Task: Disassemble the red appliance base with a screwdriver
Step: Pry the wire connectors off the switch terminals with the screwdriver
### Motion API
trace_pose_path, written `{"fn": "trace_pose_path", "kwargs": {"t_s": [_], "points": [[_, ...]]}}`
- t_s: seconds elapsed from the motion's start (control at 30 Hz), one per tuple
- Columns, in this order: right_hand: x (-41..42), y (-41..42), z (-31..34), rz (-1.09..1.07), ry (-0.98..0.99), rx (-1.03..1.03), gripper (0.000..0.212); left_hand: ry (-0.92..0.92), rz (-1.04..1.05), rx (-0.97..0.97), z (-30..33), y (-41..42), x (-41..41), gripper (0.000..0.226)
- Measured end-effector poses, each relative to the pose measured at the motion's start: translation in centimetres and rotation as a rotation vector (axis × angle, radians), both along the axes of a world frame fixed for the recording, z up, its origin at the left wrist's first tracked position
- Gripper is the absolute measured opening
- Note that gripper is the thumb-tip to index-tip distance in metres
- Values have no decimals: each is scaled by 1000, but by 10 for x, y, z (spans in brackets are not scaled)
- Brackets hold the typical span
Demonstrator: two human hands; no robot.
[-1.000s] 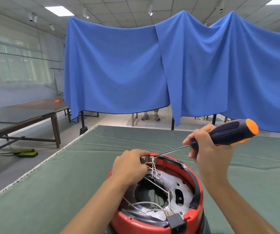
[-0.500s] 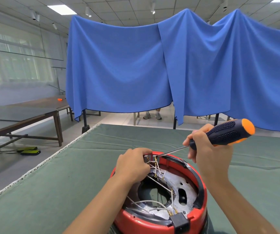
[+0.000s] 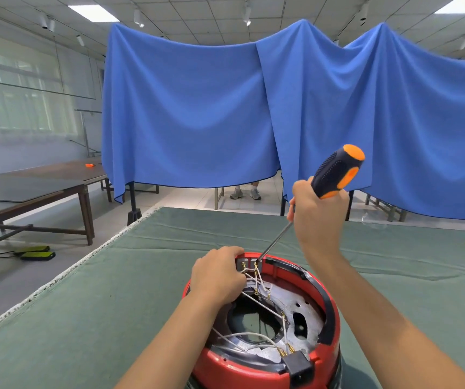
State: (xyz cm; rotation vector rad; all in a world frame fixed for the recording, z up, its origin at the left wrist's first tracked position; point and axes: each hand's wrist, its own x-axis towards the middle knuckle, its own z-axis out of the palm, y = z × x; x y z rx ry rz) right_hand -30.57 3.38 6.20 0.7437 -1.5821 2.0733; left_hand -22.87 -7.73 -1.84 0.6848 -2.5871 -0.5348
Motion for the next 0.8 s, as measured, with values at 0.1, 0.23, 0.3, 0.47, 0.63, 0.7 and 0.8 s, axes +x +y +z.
{"fn": "trace_pose_path", "kwargs": {"t_s": [0.1,0.23,0.3,0.47,0.63,0.7,0.8], "points": [[-6,-9,10,-96,-33,45,32,15,-9,-11,1,-1,1,55],[-12,-7,11,-172,-18,145,38,12,-29,-5,0,-4,0,52],[-15,-3,8,-156,-9,185,34,4,-43,-3,-2,-8,-1,52],[-19,1,15,43,-45,282,27,-28,-60,-18,-2,-12,-6,51],[-9,-4,6,58,28,119,29,-92,-83,-68,-2,-10,-6,51],[-4,-7,0,39,50,17,24,-155,-77,-139,-5,-9,-6,56],[0,-9,-3,43,52,-103,26,-247,-52,-228,-9,-8,-5,61]]}}
